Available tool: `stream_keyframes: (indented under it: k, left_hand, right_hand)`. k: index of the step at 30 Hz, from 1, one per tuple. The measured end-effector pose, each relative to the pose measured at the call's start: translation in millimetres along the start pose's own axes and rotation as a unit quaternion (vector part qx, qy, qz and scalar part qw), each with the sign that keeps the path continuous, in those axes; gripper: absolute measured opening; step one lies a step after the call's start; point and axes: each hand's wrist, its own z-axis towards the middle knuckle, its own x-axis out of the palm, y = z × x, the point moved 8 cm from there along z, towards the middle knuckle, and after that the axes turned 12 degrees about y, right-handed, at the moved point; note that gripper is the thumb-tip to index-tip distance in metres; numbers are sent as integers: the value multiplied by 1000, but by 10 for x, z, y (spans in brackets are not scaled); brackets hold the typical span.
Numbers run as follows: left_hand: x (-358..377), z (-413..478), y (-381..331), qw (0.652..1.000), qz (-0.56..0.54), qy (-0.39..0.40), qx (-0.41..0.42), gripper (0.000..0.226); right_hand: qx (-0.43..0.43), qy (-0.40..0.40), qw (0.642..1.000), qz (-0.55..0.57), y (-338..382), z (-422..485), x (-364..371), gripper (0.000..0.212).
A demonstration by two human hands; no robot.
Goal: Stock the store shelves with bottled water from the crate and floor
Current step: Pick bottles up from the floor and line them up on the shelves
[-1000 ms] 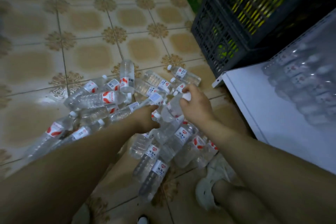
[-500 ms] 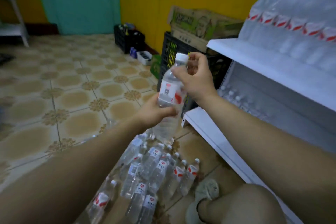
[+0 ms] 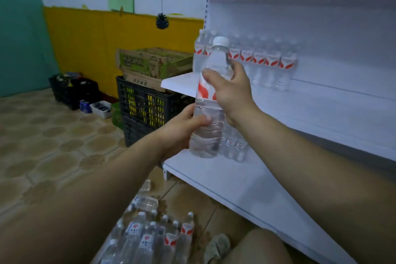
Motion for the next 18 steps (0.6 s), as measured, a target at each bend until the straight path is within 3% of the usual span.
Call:
stream_keyframes:
  k: [4, 9, 12, 18]
  left_hand:
    - [155, 420, -42, 994, 105, 9, -3, 51]
    - [104, 884, -127, 992, 118, 26, 19, 65]
    - [55, 1163, -131, 988, 149, 42, 9, 69]
    - [-321, 1775, -173, 959, 281, 14, -42, 61]
  right_hand:
    - [-12, -49, 997, -51, 35, 77, -508, 59]
    - [63, 75, 983, -158, -286, 157, -837, 84]
    - [116, 82, 979, -149, -541, 266, -976, 80]
    - [96, 13, 987, -125, -834, 845, -1241, 79]
